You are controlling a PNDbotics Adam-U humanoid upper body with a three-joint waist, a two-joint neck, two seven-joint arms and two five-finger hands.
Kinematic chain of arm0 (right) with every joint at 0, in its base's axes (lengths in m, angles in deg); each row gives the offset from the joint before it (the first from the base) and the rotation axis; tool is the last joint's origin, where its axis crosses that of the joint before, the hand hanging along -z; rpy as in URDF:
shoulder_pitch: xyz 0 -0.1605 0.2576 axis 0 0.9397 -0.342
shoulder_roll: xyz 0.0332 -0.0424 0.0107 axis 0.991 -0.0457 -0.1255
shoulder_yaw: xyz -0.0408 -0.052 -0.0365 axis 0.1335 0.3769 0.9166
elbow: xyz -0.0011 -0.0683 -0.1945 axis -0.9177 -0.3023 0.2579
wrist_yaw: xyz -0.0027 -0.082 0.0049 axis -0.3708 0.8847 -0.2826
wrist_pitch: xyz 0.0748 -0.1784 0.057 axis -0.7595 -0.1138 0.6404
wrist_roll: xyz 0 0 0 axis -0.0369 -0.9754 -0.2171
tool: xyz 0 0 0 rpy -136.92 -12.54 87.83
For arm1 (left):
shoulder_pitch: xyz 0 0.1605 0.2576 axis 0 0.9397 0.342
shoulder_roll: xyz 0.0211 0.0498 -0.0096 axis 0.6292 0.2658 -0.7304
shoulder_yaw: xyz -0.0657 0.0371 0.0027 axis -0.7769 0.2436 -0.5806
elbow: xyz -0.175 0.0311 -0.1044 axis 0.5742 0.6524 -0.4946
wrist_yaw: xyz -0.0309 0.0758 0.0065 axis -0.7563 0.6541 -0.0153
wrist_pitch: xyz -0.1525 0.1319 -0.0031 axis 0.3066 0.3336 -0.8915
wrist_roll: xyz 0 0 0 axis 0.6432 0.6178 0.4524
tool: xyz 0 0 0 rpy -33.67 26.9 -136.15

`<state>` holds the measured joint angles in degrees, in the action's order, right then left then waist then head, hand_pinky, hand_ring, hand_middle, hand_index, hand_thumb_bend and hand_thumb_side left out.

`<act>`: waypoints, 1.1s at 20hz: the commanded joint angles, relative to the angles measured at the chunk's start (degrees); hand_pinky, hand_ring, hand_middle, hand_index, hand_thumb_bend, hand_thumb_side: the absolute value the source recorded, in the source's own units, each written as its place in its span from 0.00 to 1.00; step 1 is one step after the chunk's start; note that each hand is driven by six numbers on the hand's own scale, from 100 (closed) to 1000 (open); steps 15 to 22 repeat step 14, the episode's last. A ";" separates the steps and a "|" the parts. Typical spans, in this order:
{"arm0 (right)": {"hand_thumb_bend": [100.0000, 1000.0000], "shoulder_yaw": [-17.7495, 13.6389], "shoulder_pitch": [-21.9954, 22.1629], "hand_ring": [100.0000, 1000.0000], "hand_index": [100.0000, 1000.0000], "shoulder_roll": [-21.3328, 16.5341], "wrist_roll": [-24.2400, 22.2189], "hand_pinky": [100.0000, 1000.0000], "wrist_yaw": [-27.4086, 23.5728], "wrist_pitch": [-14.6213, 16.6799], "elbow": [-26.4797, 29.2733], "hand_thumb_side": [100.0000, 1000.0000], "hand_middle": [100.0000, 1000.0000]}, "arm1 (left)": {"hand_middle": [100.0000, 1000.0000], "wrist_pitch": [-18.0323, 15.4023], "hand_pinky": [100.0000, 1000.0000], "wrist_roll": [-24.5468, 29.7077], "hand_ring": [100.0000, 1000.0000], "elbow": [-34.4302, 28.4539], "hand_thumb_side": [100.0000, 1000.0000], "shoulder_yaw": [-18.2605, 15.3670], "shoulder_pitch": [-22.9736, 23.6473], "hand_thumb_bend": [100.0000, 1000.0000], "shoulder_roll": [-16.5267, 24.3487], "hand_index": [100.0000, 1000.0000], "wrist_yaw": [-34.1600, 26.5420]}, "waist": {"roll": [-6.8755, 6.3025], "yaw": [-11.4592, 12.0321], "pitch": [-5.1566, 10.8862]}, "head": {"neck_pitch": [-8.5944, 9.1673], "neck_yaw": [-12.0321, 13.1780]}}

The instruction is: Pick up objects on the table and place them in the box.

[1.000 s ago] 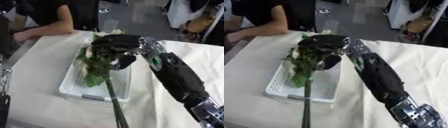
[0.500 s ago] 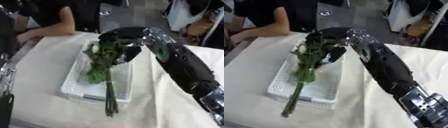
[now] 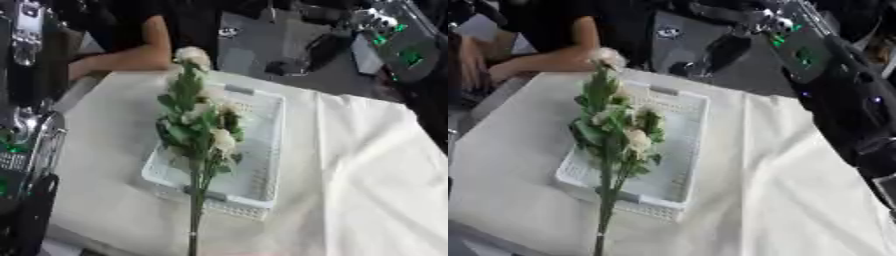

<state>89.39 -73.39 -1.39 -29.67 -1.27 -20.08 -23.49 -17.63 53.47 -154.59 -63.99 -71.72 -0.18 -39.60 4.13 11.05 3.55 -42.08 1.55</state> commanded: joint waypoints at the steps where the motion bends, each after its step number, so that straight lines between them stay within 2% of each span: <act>1: 0.33 -1.01 -1.90 1.00 1.00 -1.49 -20.22 1.00 -0.61 20.06 0.03 0.37 1.00 | 0.64 0.01 0.42 -0.13 0.53 -0.91 0.76 -0.44 -0.52 0.00 1.10 0.67 0.35 | -0.27 -0.09 0.65 | 0.68 0.45; 22: 0.31 -2.19 -1.83 1.00 1.00 -1.69 -20.22 1.00 -0.57 20.06 -0.81 0.34 1.00 | 0.63 0.00 0.42 -0.14 0.53 -0.91 0.76 -0.48 -0.48 0.00 1.13 0.67 0.39 | -0.26 -0.14 0.79 | 0.88 0.34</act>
